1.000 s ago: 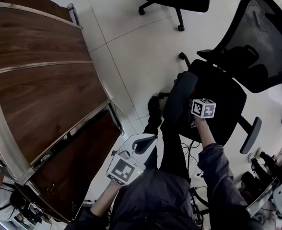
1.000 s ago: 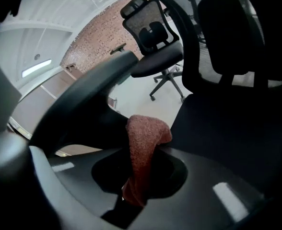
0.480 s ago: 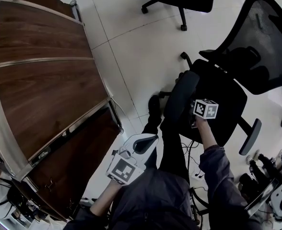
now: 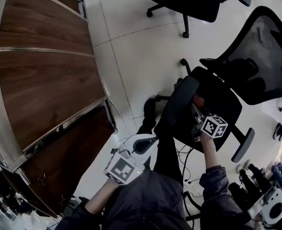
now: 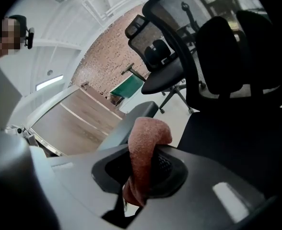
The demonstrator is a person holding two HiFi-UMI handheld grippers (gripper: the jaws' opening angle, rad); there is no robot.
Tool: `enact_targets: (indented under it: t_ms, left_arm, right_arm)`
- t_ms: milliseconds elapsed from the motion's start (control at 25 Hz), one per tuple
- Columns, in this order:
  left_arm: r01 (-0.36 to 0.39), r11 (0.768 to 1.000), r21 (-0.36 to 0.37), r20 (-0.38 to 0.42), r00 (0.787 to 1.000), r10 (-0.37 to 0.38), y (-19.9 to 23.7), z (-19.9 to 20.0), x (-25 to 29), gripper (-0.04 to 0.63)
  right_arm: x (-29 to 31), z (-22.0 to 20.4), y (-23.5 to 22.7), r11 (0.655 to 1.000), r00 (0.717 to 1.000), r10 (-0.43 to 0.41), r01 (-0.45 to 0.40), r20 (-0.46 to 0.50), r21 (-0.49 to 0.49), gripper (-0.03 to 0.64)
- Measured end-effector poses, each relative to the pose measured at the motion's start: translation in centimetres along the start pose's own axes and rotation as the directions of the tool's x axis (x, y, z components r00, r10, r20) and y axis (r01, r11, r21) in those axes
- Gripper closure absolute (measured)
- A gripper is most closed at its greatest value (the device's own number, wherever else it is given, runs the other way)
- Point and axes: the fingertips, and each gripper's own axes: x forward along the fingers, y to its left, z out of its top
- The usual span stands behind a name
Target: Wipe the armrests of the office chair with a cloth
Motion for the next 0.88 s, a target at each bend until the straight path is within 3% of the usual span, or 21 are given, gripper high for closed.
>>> enact_targets:
  t_ms: [240, 400, 520, 680, 760, 880]
  left_arm:
    - [-0.030, 0.999, -0.021, 0.002, 1.000, 0.030, 0.5, -0.6, -0.8, 0.580]
    - [-0.053, 0.998, -0.040, 0.036, 0.998, 0.055, 1.1, 0.0, -1.1, 0.578]
    - [-0.078, 0.995, -0.061, 0.068, 0.994, 0.082, 1.7, 0.4, -1.5, 0.580]
    - [-0.120, 0.989, -0.087, 0.101, 0.986, 0.129, 3.0, 0.5, -2.2, 0.580]
    - [-0.152, 0.982, -0.109, 0.121, 0.979, 0.165, 3.9, 0.8, -2.4, 0.580]
    - [-0.195, 0.972, -0.135, 0.145, 0.966, 0.214, 5.7, 1.0, -3.2, 0.580]
  right_arm:
    - [-3.4, 4.5, 5.3, 0.992, 0.994, 0.101, -0.097, 0.039, -0.083, 0.563]
    - [-3.9, 8.1, 8.9, 0.951, 0.976, 0.215, -0.219, -0.043, -0.219, 0.563]
    - [-1.8, 10.4, 11.2, 0.873, 0.947, 0.266, -0.315, -0.178, -0.372, 0.563]
    - [3.8, 11.6, 13.6, 0.754, 0.891, 0.263, -0.429, -0.371, -0.497, 0.563]
    - [6.8, 10.7, 14.7, 0.681, 0.834, 0.243, -0.511, -0.495, -0.525, 0.563]
    - [10.8, 7.3, 15.0, 0.569, 0.715, 0.134, -0.623, -0.687, -0.538, 0.563]
